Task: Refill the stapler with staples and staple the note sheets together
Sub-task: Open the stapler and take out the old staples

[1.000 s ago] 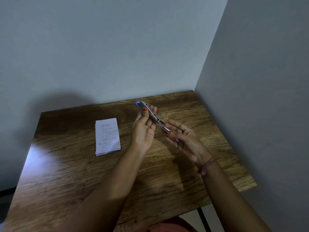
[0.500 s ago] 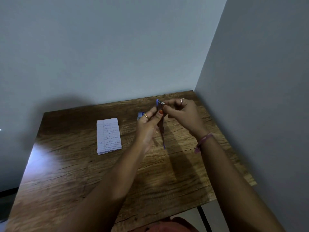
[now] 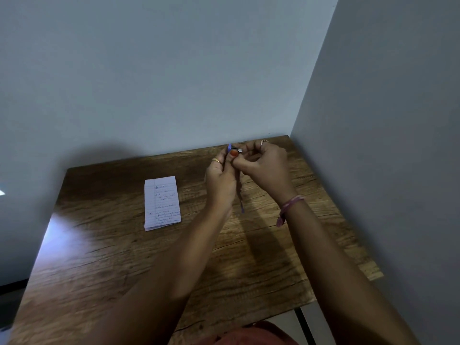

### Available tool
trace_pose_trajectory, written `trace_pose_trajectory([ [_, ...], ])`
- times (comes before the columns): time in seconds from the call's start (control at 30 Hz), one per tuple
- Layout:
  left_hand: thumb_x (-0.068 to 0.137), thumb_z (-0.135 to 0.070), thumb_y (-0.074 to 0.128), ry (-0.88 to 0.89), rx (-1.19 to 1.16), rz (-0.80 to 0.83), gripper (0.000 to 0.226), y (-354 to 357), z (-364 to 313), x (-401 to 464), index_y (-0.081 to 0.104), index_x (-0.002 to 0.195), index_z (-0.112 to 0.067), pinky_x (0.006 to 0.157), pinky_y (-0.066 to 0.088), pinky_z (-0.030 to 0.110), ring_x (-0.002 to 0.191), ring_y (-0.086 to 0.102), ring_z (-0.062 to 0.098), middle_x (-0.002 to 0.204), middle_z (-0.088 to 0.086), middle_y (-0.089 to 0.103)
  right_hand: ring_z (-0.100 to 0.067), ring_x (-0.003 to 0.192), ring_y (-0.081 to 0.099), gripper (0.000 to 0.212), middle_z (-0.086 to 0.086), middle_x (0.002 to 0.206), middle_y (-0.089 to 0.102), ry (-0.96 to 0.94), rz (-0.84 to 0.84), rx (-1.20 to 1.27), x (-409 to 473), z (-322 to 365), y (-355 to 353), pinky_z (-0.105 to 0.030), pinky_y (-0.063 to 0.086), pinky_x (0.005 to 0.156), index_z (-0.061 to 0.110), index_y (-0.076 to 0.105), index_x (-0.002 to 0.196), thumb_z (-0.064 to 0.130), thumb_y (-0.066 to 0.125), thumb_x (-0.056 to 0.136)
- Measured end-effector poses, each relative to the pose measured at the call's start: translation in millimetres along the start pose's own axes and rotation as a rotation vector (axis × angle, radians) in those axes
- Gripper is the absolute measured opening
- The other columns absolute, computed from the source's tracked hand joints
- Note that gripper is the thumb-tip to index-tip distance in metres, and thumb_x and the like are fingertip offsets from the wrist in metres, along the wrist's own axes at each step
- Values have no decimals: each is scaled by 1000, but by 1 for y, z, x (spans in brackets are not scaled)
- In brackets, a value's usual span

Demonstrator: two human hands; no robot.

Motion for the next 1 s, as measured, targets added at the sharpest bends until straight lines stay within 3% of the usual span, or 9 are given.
trace_pose_trajectory([
  [0.1,99,-20,48,22,-63,-72,17,-1,-3,3,64,97,-14,72,53,21,80,69,4,82,-6,73,-6,63,70,16,4,64,70,41,-42,42,-1,-4,0,-22,57,60,19,67,72,32,70,64],
  [0.2,99,-17,45,3,-260,-86,15,-6,-10,7,60,99,-14,95,51,33,90,69,10,88,-3,74,-24,76,72,11,-10,77,70,198,-75,309,-2,-18,-6,-39,60,69,9,66,82,14,70,73],
  [0.3,101,-14,42,-88,-495,-86,16,-17,-12,10,57,105,-11,102,47,35,101,68,16,101,5,72,-16,72,70,7,-9,77,68,332,-141,609,-7,-31,-12,-29,58,64,6,64,88,1,66,83],
  [0.43,98,-19,45,-158,-624,-73,16,-25,-8,-3,60,99,-11,96,51,33,108,67,21,104,8,73,-8,67,67,10,-2,76,70,384,-178,570,-15,-44,-20,-19,50,51,9,68,95,5,63,87],
  [0.53,95,-23,51,-227,-682,-63,14,-32,3,-17,60,89,-14,90,53,36,105,68,23,100,10,74,-8,62,67,12,-6,73,70,392,-144,599,-14,-47,-27,-18,53,54,8,68,90,-1,61,87],
  [0.63,91,-27,56,-376,-560,-40,16,-39,20,-25,63,94,-13,88,55,38,107,67,25,102,11,73,-8,62,68,12,-1,65,71,382,-39,540,-11,-46,-32,-16,55,59,4,68,88,-4,59,88],
  [0.77,91,-43,52,-717,-118,163,46,-35,41,-33,57,124,-11,103,42,43,121,55,28,126,12,62,-9,64,71,8,-1,65,73,410,99,472,-9,-41,-30,-15,56,61,-6,67,91,-4,60,87],
  [0.87,95,-40,45,-782,-194,288,45,-27,45,-38,56,124,-7,89,52,40,106,66,25,119,15,67,-6,59,68,9,-1,62,71,428,179,422,-8,-36,-28,-14,54,55,2,70,84,-1,62,87],
  [1.0,90,-17,54,-736,-348,265,26,-21,41,-36,63,107,0,73,60,32,87,73,18,97,14,74,-5,51,64,7,-2,62,71,480,249,445,-6,-34,-29,-13,50,48,3,72,90,6,67,85],
])
Point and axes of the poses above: each hand's wrist, its own x-axis towards the middle knuckle, its own y-axis out of the palm, z = x × y, the point moved 3 cm from there along x, towards the middle knuckle
